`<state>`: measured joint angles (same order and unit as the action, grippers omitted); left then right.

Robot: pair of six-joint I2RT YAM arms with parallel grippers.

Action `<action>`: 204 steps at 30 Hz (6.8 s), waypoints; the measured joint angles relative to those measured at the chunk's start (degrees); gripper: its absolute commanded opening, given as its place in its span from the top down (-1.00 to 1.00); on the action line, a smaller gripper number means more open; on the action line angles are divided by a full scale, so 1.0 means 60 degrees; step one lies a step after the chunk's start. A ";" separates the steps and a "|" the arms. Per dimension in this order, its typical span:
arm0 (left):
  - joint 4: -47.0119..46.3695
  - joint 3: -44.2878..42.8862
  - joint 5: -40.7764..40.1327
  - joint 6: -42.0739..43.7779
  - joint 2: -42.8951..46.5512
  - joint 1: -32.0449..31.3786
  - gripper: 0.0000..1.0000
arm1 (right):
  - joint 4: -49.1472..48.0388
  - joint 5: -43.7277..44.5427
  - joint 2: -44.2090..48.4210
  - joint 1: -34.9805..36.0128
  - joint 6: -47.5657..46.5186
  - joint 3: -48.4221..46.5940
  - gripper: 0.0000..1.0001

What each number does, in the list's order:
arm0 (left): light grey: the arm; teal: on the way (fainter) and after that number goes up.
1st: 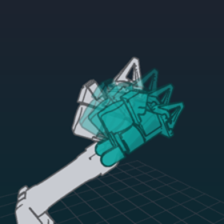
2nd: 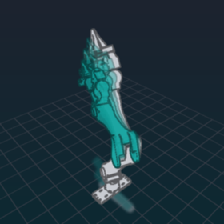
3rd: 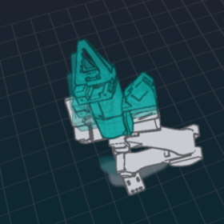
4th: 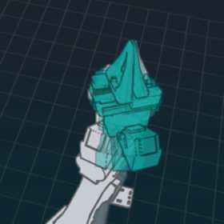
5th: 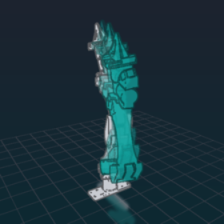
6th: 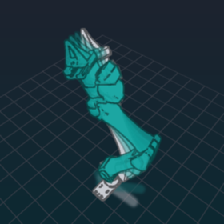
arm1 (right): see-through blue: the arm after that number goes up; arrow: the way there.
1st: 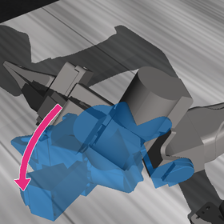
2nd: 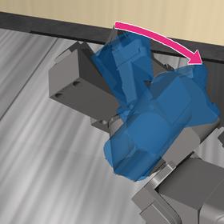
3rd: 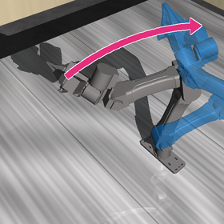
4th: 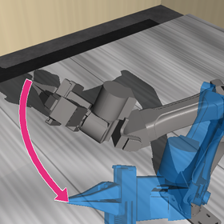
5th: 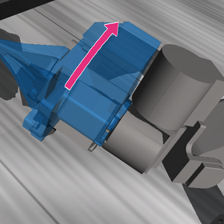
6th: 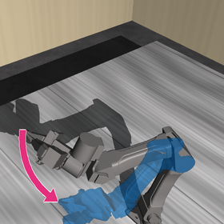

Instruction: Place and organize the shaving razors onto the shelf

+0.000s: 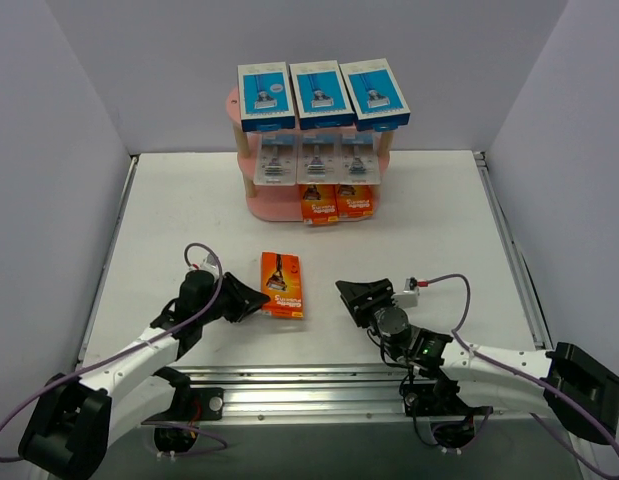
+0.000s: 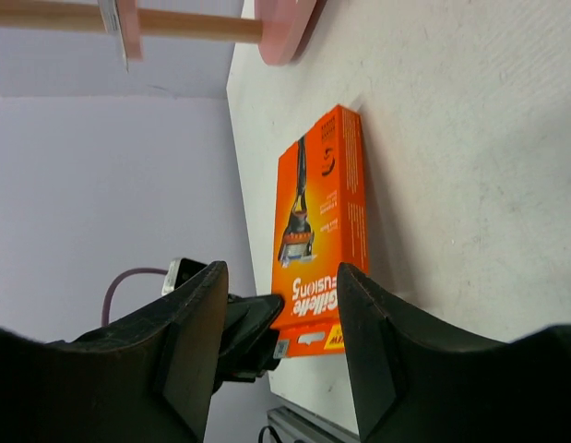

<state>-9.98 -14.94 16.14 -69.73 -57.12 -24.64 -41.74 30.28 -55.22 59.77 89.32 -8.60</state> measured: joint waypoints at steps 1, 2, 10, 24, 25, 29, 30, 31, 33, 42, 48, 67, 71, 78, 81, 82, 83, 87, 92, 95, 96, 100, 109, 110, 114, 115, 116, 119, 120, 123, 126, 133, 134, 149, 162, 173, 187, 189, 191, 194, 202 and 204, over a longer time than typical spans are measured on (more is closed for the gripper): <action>0.0259 -0.0106 -0.0011 0.0208 0.0091 0.0000 0.75 | 0.0015 -0.0080 0.0087 -0.0149 -0.0044 0.0022 0.07; 0.0514 -0.0229 -0.0058 0.0401 0.0182 0.0000 0.78 | 0.0036 -0.0160 0.0160 -0.0302 -0.0095 0.0040 0.07; 0.2976 -0.1494 -0.0401 0.1960 0.0780 0.0302 0.92 | 0.0397 -0.0809 0.0627 -0.1220 -0.0506 0.0219 0.07; 0.3887 -0.3169 0.0033 0.3198 -0.0725 0.1927 0.95 | 0.1581 -0.2149 0.1297 -0.2688 -0.1508 -0.0120 0.07; 0.3752 -0.3289 0.0197 0.3198 -0.0991 0.2098 0.95 | 0.1694 -0.2353 0.1326 -0.2889 -0.1574 -0.0153 0.07; 0.3053 -0.3705 0.0841 0.3078 -0.1938 0.2608 0.95 | 0.2371 -0.3140 0.1504 -0.3818 -0.1938 -0.0459 0.07; 0.2889 -0.3829 0.0980 0.3042 -0.2167 0.2670 0.95 | 0.2546 -0.3304 0.1552 -0.4036 -0.2047 -0.0583 0.07; 0.2750 -0.3971 0.1126 0.2994 -0.2382 0.2699 0.95 | 0.2703 -0.3450 0.1588 -0.4218 -0.2157 -0.0710 0.07; 0.2466 -0.4299 0.1450 0.2958 -0.2798 0.2707 0.95 | 0.2954 -0.3745 0.1606 -0.4586 -0.2386 -0.0984 0.07; 0.1665 -0.5646 0.2266 0.2976 -0.4317 0.2820 0.95 | 0.3151 -0.5388 0.0980 -0.6145 -0.2940 -0.1388 0.07; 0.1362 -0.6204 0.2648 0.3002 -0.5472 0.3093 0.95 | 0.3359 -0.5956 0.0903 -0.6630 -0.3213 -0.1468 0.07; -0.0171 -0.7369 0.3126 0.2652 -0.7898 0.3187 0.95 | 0.3563 -0.7049 0.0007 -0.8182 -0.3985 -0.2197 0.07; -0.0754 -0.7391 0.3187 0.2280 -0.8229 0.3191 0.95 | 0.3559 -0.7246 -0.0106 -0.8470 -0.4105 -0.2197 0.07; -0.1410 -0.7530 0.3180 0.1836 -0.8688 0.3191 0.95 | 0.3544 -0.7632 -0.0503 -0.8994 -0.4248 -0.2197 0.07; -0.1588 -0.7690 0.3158 0.1712 -0.8896 0.3191 0.95 | 0.3515 -0.7807 -0.0637 -0.9187 -0.4331 -0.2197 0.07; -0.1636 -0.7734 0.3140 0.1687 -0.8950 0.3191 0.95 | 0.3501 -0.7858 -0.0667 -0.9245 -0.4353 -0.2200 0.07; -0.1668 -0.7777 0.3136 0.1661 -0.9012 0.3191 0.95 | 0.3490 -0.7898 -0.0699 -0.9307 -0.4386 -0.2211 0.07; -0.1829 -0.8011 0.3118 0.1574 -0.9307 0.3191 0.95 | 0.3453 -0.8105 -0.0914 -0.9559 -0.4484 -0.2320 0.07; -0.2047 -0.8287 0.3115 0.1472 -0.9661 0.3191 0.95 | 0.3282 -0.8335 -0.1217 -0.9843 -0.4634 -0.2382 0.07; -0.2211 -0.8411 0.3111 0.1435 -0.9839 0.3187 0.95 | 0.3177 -0.8473 -0.1388 -0.9941 -0.4666 -0.2382 0.07; -0.2248 -0.8451 0.3107 0.1413 -0.9890 0.3187 0.95 | 0.3147 -0.8517 -0.1435 -1.0007 -0.4666 -0.2382 0.07; -0.2342 -0.8619 0.3107 0.1373 -1.0094 0.3173 0.95 | 0.3031 -0.8637 -0.1621 -1.0229 -0.4670 -0.2382 0.07; -0.2466 -0.8823 0.3024 0.1217 -1.0364 0.2973 0.95 | 0.2849 -0.8819 -0.1865 -1.0349 -0.4685 -0.2382 0.08; -0.2484 -0.8827 0.3027 0.1191 -1.0386 0.2962 0.95 | 0.2834 -0.8837 -0.1880 -1.0353 -0.4681 -0.2382 0.08; -0.2586 -0.8878 0.3027 0.1155 -1.0506 0.2922 0.95 | 0.2670 -0.8914 -0.1993 -1.0400 -0.4681 -0.2382 0.08; -0.2605 -0.8896 0.3024 0.1155 -1.0539 0.2914 0.95 | 0.2641 -0.8929 -0.2025 -1.0404 -0.4681 -0.2382 0.08; -0.2645 -0.8910 0.3027 0.1151 -1.0575 0.2903 0.95 | 0.2623 -0.8943 -0.2058 -1.0408 -0.4681 -0.2382 0.08; -0.2721 -0.8958 0.3024 0.1147 -1.0670 0.2867 0.95 | 0.2546 -0.8961 -0.2153 -1.0411 -0.4681 -0.2382 0.08; -0.2739 -0.8969 0.3024 0.1147 -1.0699 0.2849 0.95 | 0.2528 -0.8965 -0.2178 -1.0411 -0.4677 -0.2382 0.08; -0.2758 -0.9063 0.3024 0.1140 -1.0797 0.2798 0.95 | 0.2477 -0.8987 -0.2244 -1.0411 -0.4677 -0.2382 0.08; -0.2761 -0.9136 0.2994 0.1126 -1.0852 0.2743 0.95 | 0.2444 -0.9031 -0.2328 -1.0411 -0.4677 -0.2382 0.08; -0.2772 -0.9242 0.2962 0.1078 -1.0950 0.2725 0.88 | 0.2357 -0.9122 -0.2353 -1.0520 -0.4681 -0.2382 0.08; -0.2772 -0.9249 0.2962 0.1075 -1.0950 0.2728 0.78 | 0.2342 -0.9125 -0.2353 -1.0524 -0.4681 -0.2382 0.08; -0.2579 -0.9311 0.2907 0.1093 -1.0958 0.2725 0.14 | 0.2273 -0.9213 -0.2477 -1.0615 -0.4685 -0.2382 0.08; -0.2102 -0.9766 0.2820 0.1158 -1.0892 0.2674 -0.88 | 0.2266 -0.9326 -0.2477 -1.0692 -0.4685 -0.2382 0.08; -0.1712 -0.9650 0.2707 0.1239 -1.0652 0.2674 -0.88 | 0.2302 -0.9402 -0.2157 -1.0790 -0.4692 -0.2310 0.08; -0.0714 -0.9085 0.2528 0.1432 -1.0455 0.2677 -0.88 | 0.2616 -0.9468 -0.1490 -1.0914 -0.4736 -0.2062 0.08; -0.0681 -0.8983 0.2517 0.1479 -1.0357 0.2681 -0.88 | 0.2674 -0.9479 -0.1443 -1.0914 -0.4754 -0.2036 0.08; -0.0634 -0.8779 0.2495 0.1519 -1.0178 0.2692 -0.88 | 0.2747 -0.9519 -0.1377 -1.0936 -0.4776 -0.2025 0.08; -0.0590 -0.8510 0.2495 0.1559 -0.9898 0.2714 -0.88 | 0.2856 -0.9537 -0.1228 -1.0965 -0.4823 -0.2018 0.08; -0.0659 -0.7512 0.2579 0.1596 -0.8776 0.2801 -0.88 | 0.3501 -0.9566 -0.0291 -1.0965 -0.4991 -0.2007 0.07; -0.0637 -0.7111 0.2616 0.1628 -0.8324 0.2823 -0.88 | 0.3632 -0.9566 -0.0160 -1.0965 -0.5115 -0.1993 0.06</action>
<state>-13.80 -57.60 31.83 -59.96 -107.07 -7.70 -19.94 -27.11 -56.18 -6.02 58.63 -20.56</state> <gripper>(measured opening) 0.940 0.461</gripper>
